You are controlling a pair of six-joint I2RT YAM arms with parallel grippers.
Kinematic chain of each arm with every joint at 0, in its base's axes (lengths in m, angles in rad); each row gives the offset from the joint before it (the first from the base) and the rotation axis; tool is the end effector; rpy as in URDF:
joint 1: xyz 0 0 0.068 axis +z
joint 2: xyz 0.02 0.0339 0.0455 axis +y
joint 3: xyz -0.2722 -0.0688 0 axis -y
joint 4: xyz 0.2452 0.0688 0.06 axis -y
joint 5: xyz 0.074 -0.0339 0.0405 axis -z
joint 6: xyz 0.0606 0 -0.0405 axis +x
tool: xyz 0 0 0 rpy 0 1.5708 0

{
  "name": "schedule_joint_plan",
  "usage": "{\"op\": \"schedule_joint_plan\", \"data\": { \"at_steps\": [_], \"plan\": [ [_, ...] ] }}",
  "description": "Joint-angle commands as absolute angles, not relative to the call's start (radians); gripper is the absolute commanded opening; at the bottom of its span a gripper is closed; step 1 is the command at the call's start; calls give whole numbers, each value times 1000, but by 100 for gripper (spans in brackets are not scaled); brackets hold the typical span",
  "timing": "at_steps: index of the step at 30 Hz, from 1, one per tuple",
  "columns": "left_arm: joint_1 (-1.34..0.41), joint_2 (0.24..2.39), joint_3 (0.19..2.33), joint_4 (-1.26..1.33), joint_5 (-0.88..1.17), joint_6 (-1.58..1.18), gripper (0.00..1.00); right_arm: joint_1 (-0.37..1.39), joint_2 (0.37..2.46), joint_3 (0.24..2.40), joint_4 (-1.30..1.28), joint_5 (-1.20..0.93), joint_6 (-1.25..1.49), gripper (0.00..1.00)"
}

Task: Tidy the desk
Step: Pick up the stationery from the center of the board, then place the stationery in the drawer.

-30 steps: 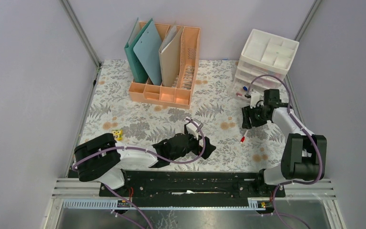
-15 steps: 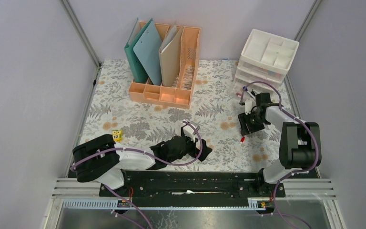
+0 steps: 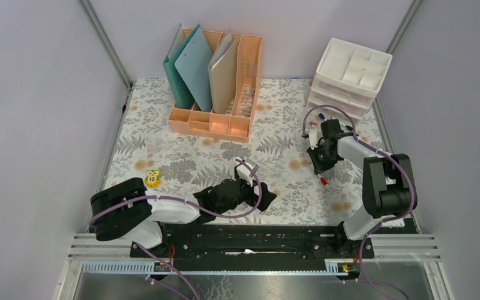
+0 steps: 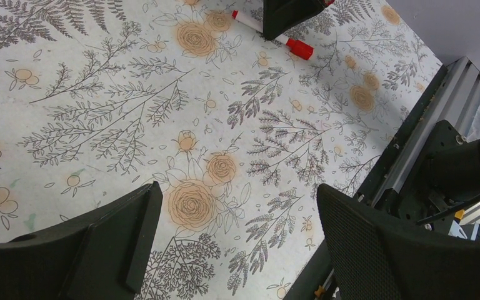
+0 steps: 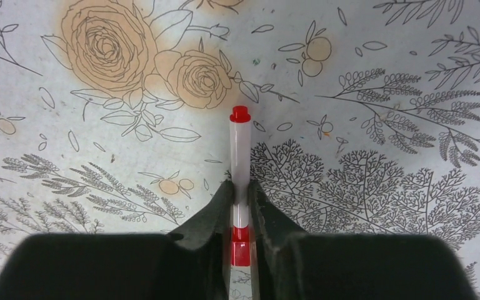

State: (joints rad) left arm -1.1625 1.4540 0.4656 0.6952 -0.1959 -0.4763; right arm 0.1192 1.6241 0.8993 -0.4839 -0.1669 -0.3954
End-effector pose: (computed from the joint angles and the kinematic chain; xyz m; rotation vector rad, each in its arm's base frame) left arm 0.1303 -0.2716 0.1735 0.5259 1.8982 -0.9344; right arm 0.3019 0.0463 0.1426 -0.7422 2.6549 0.1589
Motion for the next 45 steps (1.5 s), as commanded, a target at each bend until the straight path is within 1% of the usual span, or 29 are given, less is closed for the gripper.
{"op": "schedule_joint_plan", "data": {
  "at_steps": [1,3,8,14,19,21,30,31,32,33,34,35,37,39,42,45],
  "plan": [
    [-1167,1410,447,748,-222,-480,99,135,1639,910,-492,-119,-422,10],
    [-1167,1405,443,748,-224,-479,99,135,1623,916,-482,-96,-447,7],
    [-1167,1392,442,741,-229,-475,99,135,1576,970,-467,-68,-485,6],
    [-1167,1381,436,735,-237,-474,99,126,1556,1150,-460,-38,-499,5],
    [-1167,1371,429,730,-242,-473,99,95,1643,1329,-460,-38,-499,5],
    [-1167,1365,426,727,-243,-473,99,83,1688,1381,-424,42,-558,5],
    [-1167,1352,437,692,-262,-456,99,63,1848,1503,-345,76,-663,10],
    [-1167,1354,440,689,-263,-456,99,60,1860,1512,-342,79,-665,13],
    [-1166,1356,441,690,-264,-456,99,59,1869,1515,-336,84,-664,20],
    [-1167,1357,443,690,-264,-456,99,57,1875,1518,-329,87,-665,27],
    [-1167,1360,444,689,-264,-456,99,54,1881,1520,-323,89,-664,38],
    [-1166,1362,447,687,-263,-456,99,52,1885,1520,-320,90,-664,45],
    [-1167,1365,451,683,-261,-456,99,50,1890,1522,-319,86,-661,53],
    [-1166,1367,452,683,-260,-457,99,49,1888,1517,-319,78,-659,56],
    [-1167,1367,455,682,-259,-456,99,48,1869,1498,-330,43,-642,56],
    [-1167,1364,451,685,-260,-459,99,49,1831,1473,-419,-108,-647,53]
  ]
}}
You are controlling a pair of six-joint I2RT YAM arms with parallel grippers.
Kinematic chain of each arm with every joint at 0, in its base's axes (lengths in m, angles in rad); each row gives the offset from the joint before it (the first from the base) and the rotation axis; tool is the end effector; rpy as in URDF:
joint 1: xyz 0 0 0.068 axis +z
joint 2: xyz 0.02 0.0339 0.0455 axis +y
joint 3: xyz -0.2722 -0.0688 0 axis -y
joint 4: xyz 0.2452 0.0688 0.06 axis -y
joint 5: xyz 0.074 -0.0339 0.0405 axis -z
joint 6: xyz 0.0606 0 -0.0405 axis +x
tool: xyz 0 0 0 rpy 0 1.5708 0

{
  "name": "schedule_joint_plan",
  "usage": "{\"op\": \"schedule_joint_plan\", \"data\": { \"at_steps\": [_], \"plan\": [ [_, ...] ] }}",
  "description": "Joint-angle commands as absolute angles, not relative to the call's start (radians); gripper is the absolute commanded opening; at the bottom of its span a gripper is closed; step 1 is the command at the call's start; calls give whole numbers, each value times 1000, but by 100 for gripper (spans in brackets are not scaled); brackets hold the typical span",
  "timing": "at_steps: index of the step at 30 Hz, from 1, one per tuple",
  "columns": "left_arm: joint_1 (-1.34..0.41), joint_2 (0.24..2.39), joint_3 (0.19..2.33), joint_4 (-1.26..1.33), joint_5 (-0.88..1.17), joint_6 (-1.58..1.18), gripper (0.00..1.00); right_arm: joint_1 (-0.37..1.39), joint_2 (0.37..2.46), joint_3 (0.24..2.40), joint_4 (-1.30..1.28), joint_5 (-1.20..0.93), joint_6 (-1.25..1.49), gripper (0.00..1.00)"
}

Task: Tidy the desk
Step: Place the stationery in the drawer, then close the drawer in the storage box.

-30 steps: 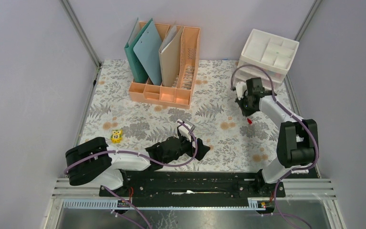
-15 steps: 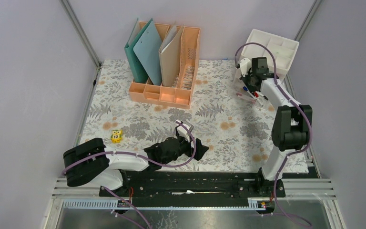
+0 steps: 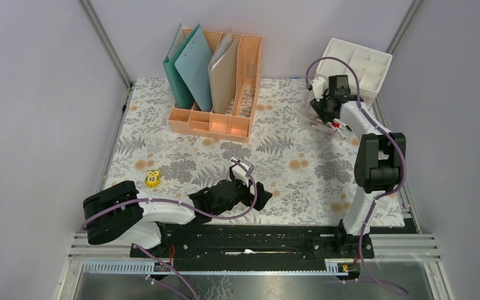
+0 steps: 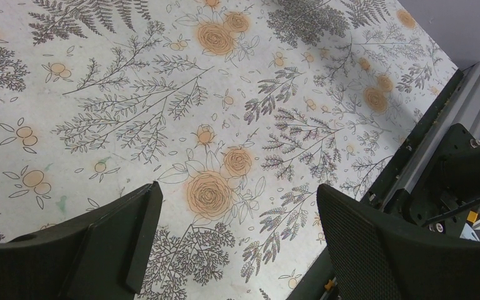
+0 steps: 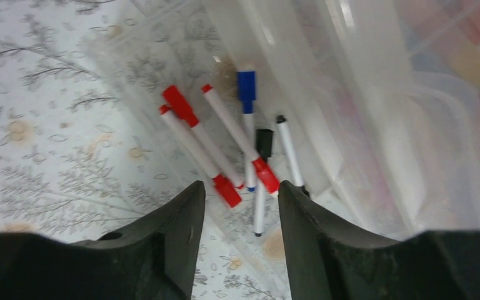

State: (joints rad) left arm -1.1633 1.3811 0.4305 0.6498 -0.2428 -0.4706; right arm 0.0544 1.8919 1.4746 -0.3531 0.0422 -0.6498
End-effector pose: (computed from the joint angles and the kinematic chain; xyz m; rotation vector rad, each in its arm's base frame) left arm 0.1271 -0.2576 0.1768 0.4983 1.8984 -0.8868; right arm 0.4504 0.0220 0.2336 -0.7962 2.2283 -0.3413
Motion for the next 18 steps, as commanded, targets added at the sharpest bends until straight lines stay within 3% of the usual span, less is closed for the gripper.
{"op": "schedule_joint_plan", "data": {
  "at_steps": [1,5,7,18],
  "plan": [
    [-1167,1364,450,687,-259,-459,99,48,1822,1466,-458,-172,-656,50],
    [-1167,1369,449,691,-255,-461,99,49,1828,1448,-589,-352,-706,21],
    [-1167,1369,447,693,-253,-463,99,49,1839,1428,-617,-373,-738,14],
    [-1167,1366,441,694,-253,-469,99,49,1970,1402,-358,-14,-727,11]
  ]
}}
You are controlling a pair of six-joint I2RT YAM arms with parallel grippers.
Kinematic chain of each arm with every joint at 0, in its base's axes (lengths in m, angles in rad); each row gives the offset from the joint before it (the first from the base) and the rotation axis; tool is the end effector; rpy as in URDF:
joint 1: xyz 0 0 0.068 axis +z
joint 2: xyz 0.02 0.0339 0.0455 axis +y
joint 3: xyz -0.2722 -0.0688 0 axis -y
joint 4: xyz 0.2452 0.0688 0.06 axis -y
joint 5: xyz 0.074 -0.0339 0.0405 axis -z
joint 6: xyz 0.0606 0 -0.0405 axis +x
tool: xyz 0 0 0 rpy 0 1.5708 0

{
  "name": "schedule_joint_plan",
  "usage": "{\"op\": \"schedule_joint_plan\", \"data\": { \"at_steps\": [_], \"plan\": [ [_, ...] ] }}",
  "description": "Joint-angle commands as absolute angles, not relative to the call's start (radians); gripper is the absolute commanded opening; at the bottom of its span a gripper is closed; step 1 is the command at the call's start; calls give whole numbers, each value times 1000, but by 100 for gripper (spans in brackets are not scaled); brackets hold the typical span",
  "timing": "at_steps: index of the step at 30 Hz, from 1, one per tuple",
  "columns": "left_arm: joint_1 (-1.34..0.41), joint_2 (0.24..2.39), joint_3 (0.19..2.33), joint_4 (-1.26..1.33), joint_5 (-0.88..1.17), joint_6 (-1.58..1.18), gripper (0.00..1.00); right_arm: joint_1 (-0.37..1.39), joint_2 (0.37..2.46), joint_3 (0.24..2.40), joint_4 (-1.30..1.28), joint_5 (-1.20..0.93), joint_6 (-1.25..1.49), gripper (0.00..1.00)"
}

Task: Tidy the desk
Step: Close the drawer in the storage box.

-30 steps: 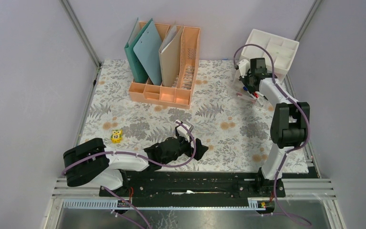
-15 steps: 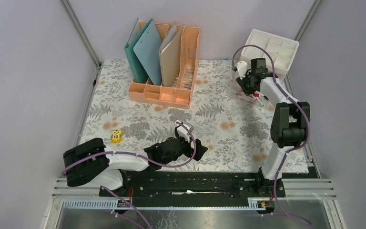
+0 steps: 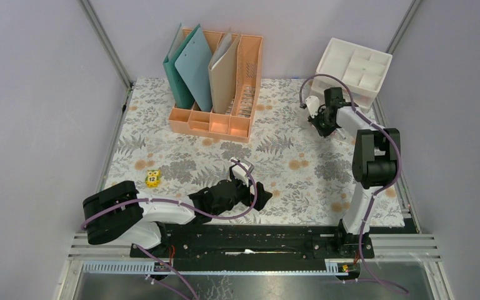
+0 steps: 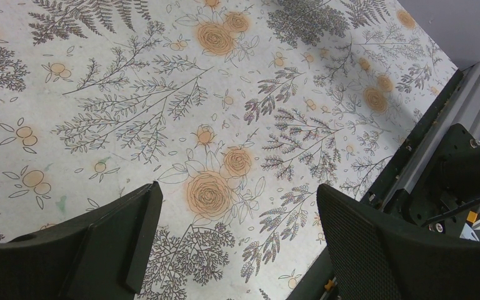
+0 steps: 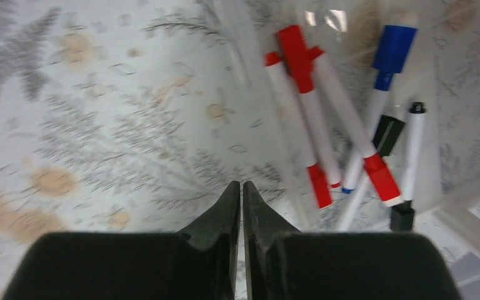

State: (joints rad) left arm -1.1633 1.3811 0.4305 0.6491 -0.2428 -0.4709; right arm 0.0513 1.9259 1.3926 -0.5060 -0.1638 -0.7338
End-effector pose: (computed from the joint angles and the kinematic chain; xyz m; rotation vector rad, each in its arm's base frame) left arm 0.1271 -0.2576 0.1767 0.4983 1.8991 -0.8866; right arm 0.4230 0.0316 0.1804 -1.0433 2.3686 -0.0356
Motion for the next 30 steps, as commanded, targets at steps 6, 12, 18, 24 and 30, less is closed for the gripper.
{"op": "schedule_joint_plan", "data": {
  "at_steps": [6,12,18,24,30],
  "plan": [
    [-1166,1364,445,679,-262,-471,99,49,2024,1444,-160,93,-729,14],
    [-1166,1360,450,660,-276,-465,99,49,2070,1448,-11,149,-757,22],
    [-1166,1354,451,647,-284,-464,99,49,2117,1445,144,228,-817,29],
    [-1166,1345,452,640,-288,-463,99,49,2108,1417,185,248,-849,35],
    [-1165,1292,489,571,-297,-409,99,48,1894,1316,-81,-10,-796,42]
  ]
}}
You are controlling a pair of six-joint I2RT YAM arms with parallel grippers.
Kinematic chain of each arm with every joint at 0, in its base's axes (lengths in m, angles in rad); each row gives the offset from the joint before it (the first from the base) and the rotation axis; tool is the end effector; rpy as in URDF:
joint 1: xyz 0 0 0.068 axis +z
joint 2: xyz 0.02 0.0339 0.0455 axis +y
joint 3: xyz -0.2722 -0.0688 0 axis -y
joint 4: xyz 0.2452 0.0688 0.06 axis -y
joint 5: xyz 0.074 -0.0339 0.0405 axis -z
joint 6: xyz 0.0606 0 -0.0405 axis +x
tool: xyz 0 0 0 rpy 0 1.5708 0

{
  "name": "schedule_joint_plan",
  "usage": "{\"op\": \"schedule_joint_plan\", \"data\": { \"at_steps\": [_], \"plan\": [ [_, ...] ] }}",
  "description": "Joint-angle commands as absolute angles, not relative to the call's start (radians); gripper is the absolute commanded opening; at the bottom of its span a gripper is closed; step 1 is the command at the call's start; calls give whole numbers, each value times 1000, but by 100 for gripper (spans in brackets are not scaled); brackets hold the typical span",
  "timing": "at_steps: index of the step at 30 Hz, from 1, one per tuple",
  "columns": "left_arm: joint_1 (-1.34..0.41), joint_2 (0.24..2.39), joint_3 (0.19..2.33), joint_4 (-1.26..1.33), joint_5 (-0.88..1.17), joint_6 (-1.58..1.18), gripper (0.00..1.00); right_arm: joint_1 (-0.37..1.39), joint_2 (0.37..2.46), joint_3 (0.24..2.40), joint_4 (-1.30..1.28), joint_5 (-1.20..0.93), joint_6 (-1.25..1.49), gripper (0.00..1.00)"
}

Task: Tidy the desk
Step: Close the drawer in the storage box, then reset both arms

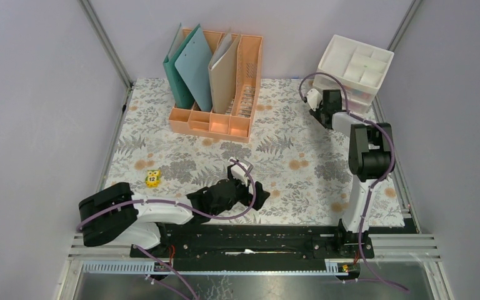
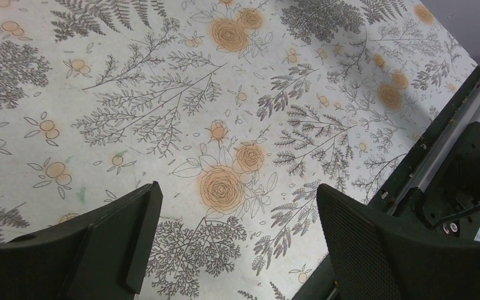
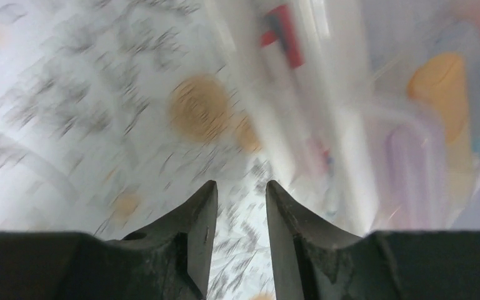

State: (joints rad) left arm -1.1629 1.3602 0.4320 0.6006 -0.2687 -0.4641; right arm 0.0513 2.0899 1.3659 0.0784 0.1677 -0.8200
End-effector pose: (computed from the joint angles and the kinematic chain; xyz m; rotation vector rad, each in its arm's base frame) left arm 0.1272 -0.2538 0.1767 0.4950 1.9156 -0.8423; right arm 0.4852 0.0148 0.1519 -0.8727 2.1006 -0.6020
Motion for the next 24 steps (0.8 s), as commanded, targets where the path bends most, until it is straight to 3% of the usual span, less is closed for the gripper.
{"op": "schedule_joint_plan", "data": {
  "at_steps": [1,6,17,24],
  "plan": [
    [-1162,1277,506,544,-304,-390,99,49,1850,1302,-131,-61,-769,43],
    [-1102,1166,610,347,-302,-313,99,43,1611,1227,-312,-290,-658,58],
    [-700,917,773,-17,-179,-336,99,6,1185,1107,-312,-302,-658,58],
    [-571,830,899,-202,-181,-376,99,7,1013,1106,-312,-302,-658,58]
  ]
}}
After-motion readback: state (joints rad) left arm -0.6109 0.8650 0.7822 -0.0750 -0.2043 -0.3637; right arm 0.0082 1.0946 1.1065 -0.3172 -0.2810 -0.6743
